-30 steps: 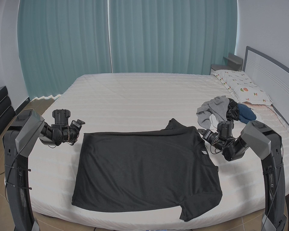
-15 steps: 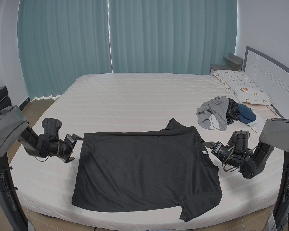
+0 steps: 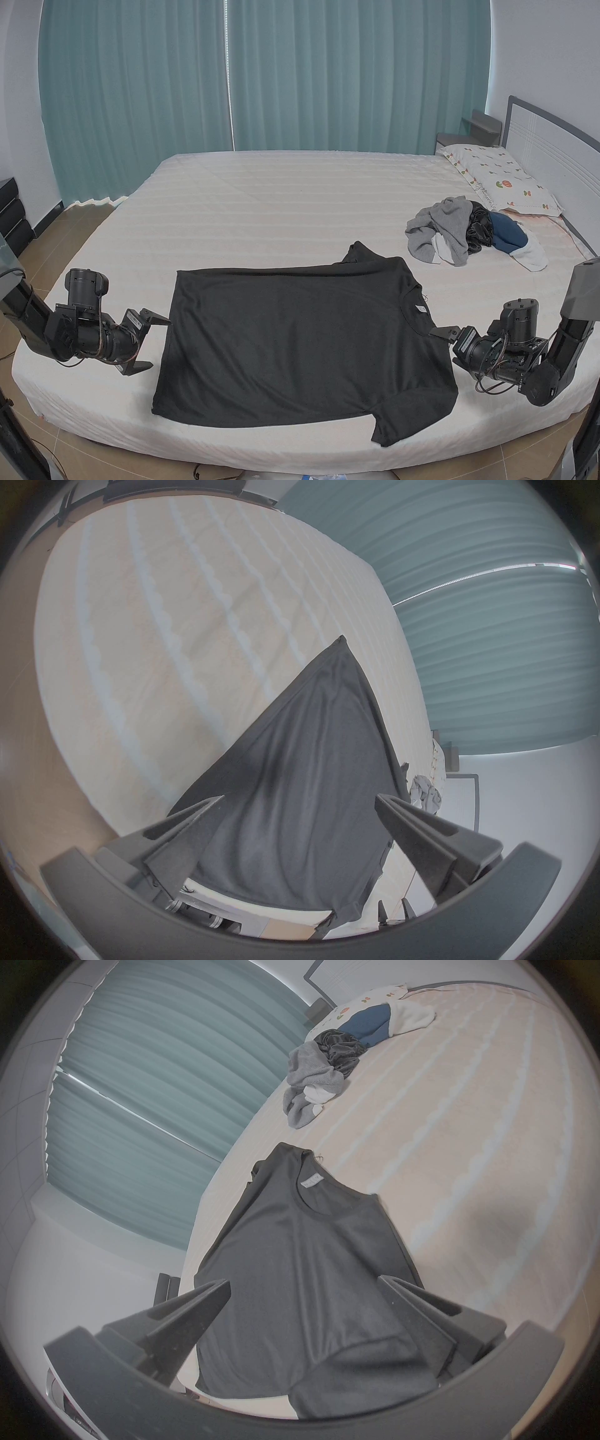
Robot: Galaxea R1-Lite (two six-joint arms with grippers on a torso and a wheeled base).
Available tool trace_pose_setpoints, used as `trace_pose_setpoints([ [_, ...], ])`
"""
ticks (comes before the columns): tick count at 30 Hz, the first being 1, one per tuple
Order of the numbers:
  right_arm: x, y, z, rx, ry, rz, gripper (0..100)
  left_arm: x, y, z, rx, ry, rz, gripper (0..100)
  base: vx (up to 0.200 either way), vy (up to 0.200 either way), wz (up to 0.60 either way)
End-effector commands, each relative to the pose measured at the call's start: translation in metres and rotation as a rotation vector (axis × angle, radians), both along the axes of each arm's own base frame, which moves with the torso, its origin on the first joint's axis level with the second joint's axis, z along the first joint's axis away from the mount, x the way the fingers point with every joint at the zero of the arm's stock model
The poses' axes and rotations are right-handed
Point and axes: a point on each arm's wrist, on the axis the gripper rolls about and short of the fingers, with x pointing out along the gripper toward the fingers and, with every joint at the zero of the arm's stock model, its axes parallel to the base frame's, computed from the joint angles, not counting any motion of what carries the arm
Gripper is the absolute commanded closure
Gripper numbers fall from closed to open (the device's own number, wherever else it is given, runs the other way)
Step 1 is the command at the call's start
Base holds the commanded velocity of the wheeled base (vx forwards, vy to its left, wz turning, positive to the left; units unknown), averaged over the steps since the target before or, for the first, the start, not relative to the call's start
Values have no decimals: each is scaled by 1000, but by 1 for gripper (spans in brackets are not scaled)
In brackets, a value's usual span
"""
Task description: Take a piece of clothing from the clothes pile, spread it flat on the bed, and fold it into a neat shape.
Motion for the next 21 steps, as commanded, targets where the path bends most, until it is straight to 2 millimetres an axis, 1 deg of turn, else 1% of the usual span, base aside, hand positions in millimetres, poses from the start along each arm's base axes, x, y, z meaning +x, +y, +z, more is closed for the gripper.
trace_pose_setpoints([
  [1,-2,0,1,0,3,4,0,-3,0,1,-2,1,-1,0,0,0,0],
  [13,-5,2,1,-1,6,11,0,-5,-1,-1,-23,14,-9,0,0,0,0],
  [21,-6,4,1,-3,6,20,0,-6,-7,0,-22,16,-28,0,0,-200,0],
])
